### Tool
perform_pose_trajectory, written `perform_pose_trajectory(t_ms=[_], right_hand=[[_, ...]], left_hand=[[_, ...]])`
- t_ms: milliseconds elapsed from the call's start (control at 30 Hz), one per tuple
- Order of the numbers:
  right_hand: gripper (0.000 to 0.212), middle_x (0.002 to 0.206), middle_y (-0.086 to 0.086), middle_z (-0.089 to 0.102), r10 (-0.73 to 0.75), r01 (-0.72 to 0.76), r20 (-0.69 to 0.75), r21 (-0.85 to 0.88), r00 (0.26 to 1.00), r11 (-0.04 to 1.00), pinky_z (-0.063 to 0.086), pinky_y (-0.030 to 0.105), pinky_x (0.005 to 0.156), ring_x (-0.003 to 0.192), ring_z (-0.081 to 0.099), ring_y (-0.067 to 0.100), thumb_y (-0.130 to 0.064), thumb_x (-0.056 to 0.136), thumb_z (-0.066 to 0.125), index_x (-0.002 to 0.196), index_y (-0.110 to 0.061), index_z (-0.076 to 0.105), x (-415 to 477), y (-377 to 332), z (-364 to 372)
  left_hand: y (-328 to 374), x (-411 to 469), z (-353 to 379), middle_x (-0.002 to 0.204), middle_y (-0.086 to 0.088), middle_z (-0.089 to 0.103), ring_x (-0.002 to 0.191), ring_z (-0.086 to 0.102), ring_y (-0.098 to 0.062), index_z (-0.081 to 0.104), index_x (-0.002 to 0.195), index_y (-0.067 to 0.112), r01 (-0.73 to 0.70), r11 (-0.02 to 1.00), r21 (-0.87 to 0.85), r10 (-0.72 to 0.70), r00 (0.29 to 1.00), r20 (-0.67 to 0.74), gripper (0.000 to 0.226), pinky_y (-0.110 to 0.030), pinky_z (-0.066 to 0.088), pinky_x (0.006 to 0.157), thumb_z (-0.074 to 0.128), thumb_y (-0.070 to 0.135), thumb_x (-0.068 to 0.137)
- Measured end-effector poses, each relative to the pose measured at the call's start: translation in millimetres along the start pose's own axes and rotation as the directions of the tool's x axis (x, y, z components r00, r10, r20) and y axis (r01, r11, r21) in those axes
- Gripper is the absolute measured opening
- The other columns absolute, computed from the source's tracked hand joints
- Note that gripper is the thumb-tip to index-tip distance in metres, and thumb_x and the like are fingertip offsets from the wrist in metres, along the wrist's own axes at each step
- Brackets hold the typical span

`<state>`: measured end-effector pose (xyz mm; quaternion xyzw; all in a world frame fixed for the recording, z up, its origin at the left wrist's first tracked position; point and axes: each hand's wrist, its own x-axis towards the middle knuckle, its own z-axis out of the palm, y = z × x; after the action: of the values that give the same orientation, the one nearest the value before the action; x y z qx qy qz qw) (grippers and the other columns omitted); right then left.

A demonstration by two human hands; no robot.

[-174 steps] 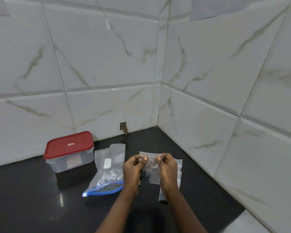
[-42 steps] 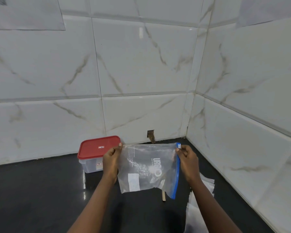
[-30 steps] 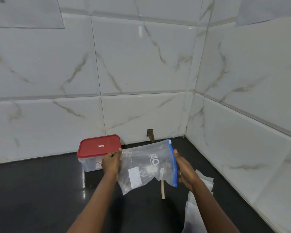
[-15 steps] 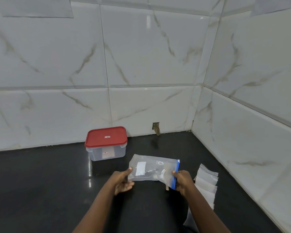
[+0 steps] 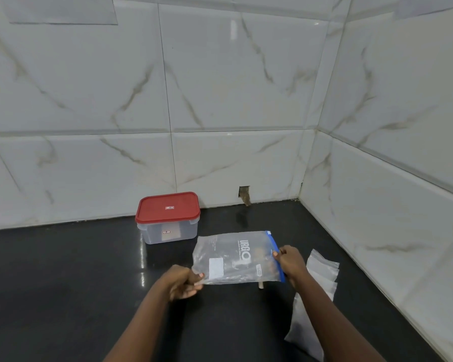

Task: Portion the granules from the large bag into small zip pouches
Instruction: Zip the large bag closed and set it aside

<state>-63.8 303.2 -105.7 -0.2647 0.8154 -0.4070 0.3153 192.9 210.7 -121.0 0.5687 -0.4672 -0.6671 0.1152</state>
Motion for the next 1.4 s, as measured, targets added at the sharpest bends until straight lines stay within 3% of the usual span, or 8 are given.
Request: perform_pose_trajectory(t_ms=[133, 267, 400, 567, 867, 1000, 1200, 1400], right_hand=[[0.011, 0.100, 0.005, 0.055, -0.076, 0.079, 0.096, -0.028, 0.992, 0.996, 0.046, 0.033, 0.084, 0.094, 0.055, 0.018, -0.016, 0.097, 0.049, 0.104, -0.009, 0.054, -1.6, 2.3, -2.2], [0.010, 0.101, 0.003, 0.060, -0.210, 0.239, 0.194, -0.141, 0.958, 0.961, 0.047, 0.030, 0.083, 0.093, 0.058, 0.018, -0.014, 0.096, 0.051, 0.102, -0.015, 0.058, -2.8, -1.3, -4.2], [0.022, 0.113, 0.003, 0.066, -0.320, 0.394, 0.250, -0.355, 0.914, 0.848, 0.046, 0.033, 0.096, 0.105, 0.061, 0.019, -0.020, 0.095, 0.052, 0.113, -0.015, 0.065, 0.1, -11.3, 4.6], [0.030, 0.123, 0.001, 0.057, -0.400, 0.283, -0.113, -0.536, 0.910, 0.795, 0.040, 0.038, 0.096, 0.115, 0.052, 0.024, -0.036, 0.099, 0.043, 0.119, -0.021, 0.059, -8.5, -12.3, 24.0], [0.032, 0.077, 0.012, 0.054, 0.258, -0.259, 0.296, -0.036, 0.920, 0.965, 0.051, 0.030, 0.054, 0.061, 0.056, 0.020, -0.036, 0.095, 0.052, 0.102, -0.006, 0.042, -47.4, 1.7, 43.3], [0.035, 0.081, 0.012, 0.054, 0.285, -0.332, 0.364, 0.072, 0.887, 0.940, 0.051, 0.035, 0.071, 0.068, 0.057, 0.021, -0.032, 0.094, 0.056, 0.106, -0.001, 0.045, -51.0, 11.1, 42.7], [0.018, 0.082, 0.012, 0.055, 0.327, -0.400, 0.443, 0.080, 0.835, 0.913, 0.052, 0.037, 0.071, 0.072, 0.058, 0.023, -0.017, 0.092, 0.060, 0.085, -0.003, 0.051, -53.0, 14.5, 36.4], [0.013, 0.076, 0.012, 0.058, 0.298, -0.372, 0.362, 0.156, 0.883, 0.915, 0.054, 0.037, 0.067, 0.067, 0.058, 0.020, -0.007, 0.090, 0.060, 0.097, -0.001, 0.050, -52.4, 11.9, 46.5]], left_hand=[[-3.6, -7.5, -10.2, 0.095, -0.011, 0.062, 0.083, 0.060, -0.021, 0.052, 0.095, 0.014, 0.015, 0.999, 0.037, -0.018, 0.996, 0.091, 0.026, -0.031, 0.050, 0.070, 0.072, 0.016, 0.079], [-3.6, 7.8, -16.2, 0.127, -0.012, 0.053, 0.109, 0.055, -0.027, 0.028, 0.142, 0.014, -0.167, 0.979, -0.118, 0.155, 0.983, -0.100, 0.069, -0.039, 0.046, 0.090, 0.067, 0.020, 0.085], [-3.9, 7.6, -8.2, 0.100, -0.009, 0.060, 0.085, 0.060, -0.022, 0.044, 0.132, 0.007, -0.121, 0.993, -0.002, 0.121, 0.991, -0.065, 0.050, -0.036, 0.053, 0.073, 0.064, 0.004, 0.086], [-13.5, 12.9, -0.3, 0.092, -0.021, 0.063, 0.072, 0.060, -0.027, 0.060, 0.100, -0.003, -0.177, 0.984, -0.002, 0.171, 0.955, -0.242, 0.012, -0.043, 0.054, 0.072, 0.054, -0.002, 0.089], [-21.2, 11.6, 32.2, 0.112, -0.013, 0.050, 0.082, 0.056, -0.024, 0.038, 0.133, 0.008, -0.273, 0.893, -0.359, 0.171, 0.941, -0.291, 0.038, -0.034, 0.049, 0.063, 0.047, 0.006, 0.096], [-29.4, 6.5, 18.3, 0.110, -0.007, 0.060, 0.084, 0.060, -0.021, 0.048, 0.121, 0.018, -0.281, 0.928, -0.244, 0.235, 0.951, -0.200, 0.029, -0.032, 0.051, 0.069, 0.056, 0.022, 0.094], [-34.5, -0.9, -29.3, 0.108, -0.016, 0.068, 0.092, 0.064, -0.023, 0.059, 0.117, 0.016, -0.203, 0.957, -0.206, 0.244, 0.950, 0.197, 0.057, -0.028, 0.056, 0.075, 0.041, -0.022, 0.078], [-30.0, -4.2, -11.4, 0.089, -0.009, 0.066, 0.078, 0.061, -0.014, 0.068, 0.105, 0.011, -0.358, 0.934, -0.021, 0.358, 0.930, 0.084, 0.034, -0.017, 0.055, 0.068, 0.069, -0.007, 0.077]])
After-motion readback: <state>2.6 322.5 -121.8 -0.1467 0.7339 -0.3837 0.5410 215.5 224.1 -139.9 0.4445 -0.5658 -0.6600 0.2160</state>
